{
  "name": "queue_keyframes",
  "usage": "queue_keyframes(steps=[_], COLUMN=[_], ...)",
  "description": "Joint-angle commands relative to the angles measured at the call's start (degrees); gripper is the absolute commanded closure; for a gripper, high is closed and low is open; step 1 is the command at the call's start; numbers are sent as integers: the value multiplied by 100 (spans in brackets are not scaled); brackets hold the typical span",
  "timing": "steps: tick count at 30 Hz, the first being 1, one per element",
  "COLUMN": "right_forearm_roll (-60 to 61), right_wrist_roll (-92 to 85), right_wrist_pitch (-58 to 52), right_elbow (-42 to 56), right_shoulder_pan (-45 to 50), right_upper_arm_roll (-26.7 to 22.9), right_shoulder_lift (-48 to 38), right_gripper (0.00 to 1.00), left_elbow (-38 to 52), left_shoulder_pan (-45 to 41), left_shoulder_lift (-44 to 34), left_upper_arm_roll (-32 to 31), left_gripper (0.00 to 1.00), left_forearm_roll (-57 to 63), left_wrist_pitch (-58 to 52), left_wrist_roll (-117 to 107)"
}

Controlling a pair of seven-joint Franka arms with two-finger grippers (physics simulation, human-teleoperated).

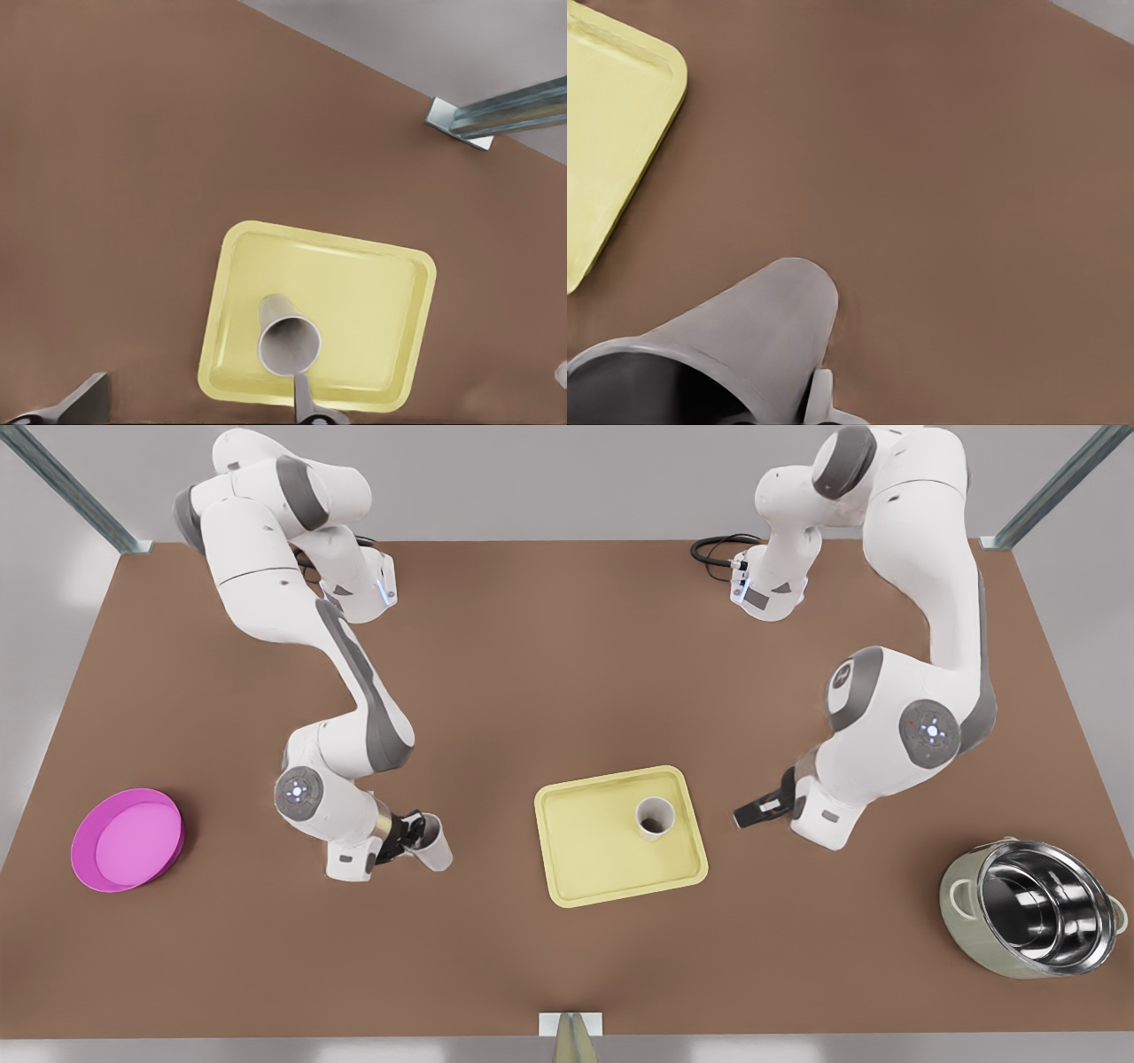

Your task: Use both arms to respectively pick up the white IKEA cups from the middle-left and middle-right positions, then place the white IKEA cups onto the middle-middle tray, ensuring that the cups remain upright and do not tip over

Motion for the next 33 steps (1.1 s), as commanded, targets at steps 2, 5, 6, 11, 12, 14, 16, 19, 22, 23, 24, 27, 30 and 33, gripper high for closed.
queue_keyframes(steps=[2, 5, 6, 11, 12, 14, 16, 19, 22, 23, 24, 27, 30, 33], right_forearm_roll=[66, 75, 75, 136, 136, 136, 154, 154, 154, 154, 154, 136, 136, 136], right_wrist_roll=[3065, 3847, 4129, 5474, 5685, 5676, 5676, 5676, 5632, 5623, 5597, 5588, 5571, 5562], right_wrist_pitch=[-3, -65, -91, -434, -425, -434, -434, -425, -390, -364, -364, -355, -346, -346], right_elbow=[455, 947, 1158, 2257, 2319, 2337, 2319, 2301, 2293, 2284, 2284, 2284, 2284, 2275], right_shoulder_pan=[536, 1072, 1239, 1758, 1793, 1837, 1837, 1837, 1837, 1828, 1828, 1837, 1837, 1837], right_upper_arm_roll=[3, 12, 12, 3, 12, 3, 3, 12, 12, 12, 12, 12, 12, 12], right_shoulder_lift=[308, 738, 932, 1714, 1802, 1890, 1952, 1978, 2013, 2013, 2057, 2066, 2066, 2075], right_gripper=[79, 79, 79, 79, 79, 79, 79, 79, 79, 79, 74, 0, 0, 0], left_elbow=[-779, -753, -753, -744, -735, -727, -727, -727, -744, -744, -744, -762, -753, -753], left_shoulder_pan=[-278, -304, -287, -261, -261, -252, -252, -208, -6, 64, 161, 214, 179, 170], left_shoulder_lift=[-1209, -1087, -1078, -964, -964, -990, -999, -981, -885, -832, -823, -832, -841, -849], left_upper_arm_roll=[934, 1110, 1110, 1101, 1101, 1101, 1101, 1110, 1110, 1110, 1110, 1101, 1075, 969], left_gripper=[0, 0, 0, 0, 0, 0, 0, 0, 0, 0, 0, 0, 0, 0], left_forearm_roll=[709, 683, 674, 604, 595, 419, 419, 410, 296, 296, 296, 287, 287, 287], left_wrist_pitch=[-2587, -2604, -2621, -2903, -2903, -2911, -2903, -2876, -2630, -2630, -2630, -2700, -2771, -2815], left_wrist_roll=[3065, 3066, 3066, 3128, 3128, 3128, 3128, 3128, 3382, 3470, 3532, 3673, 3672, 3637])
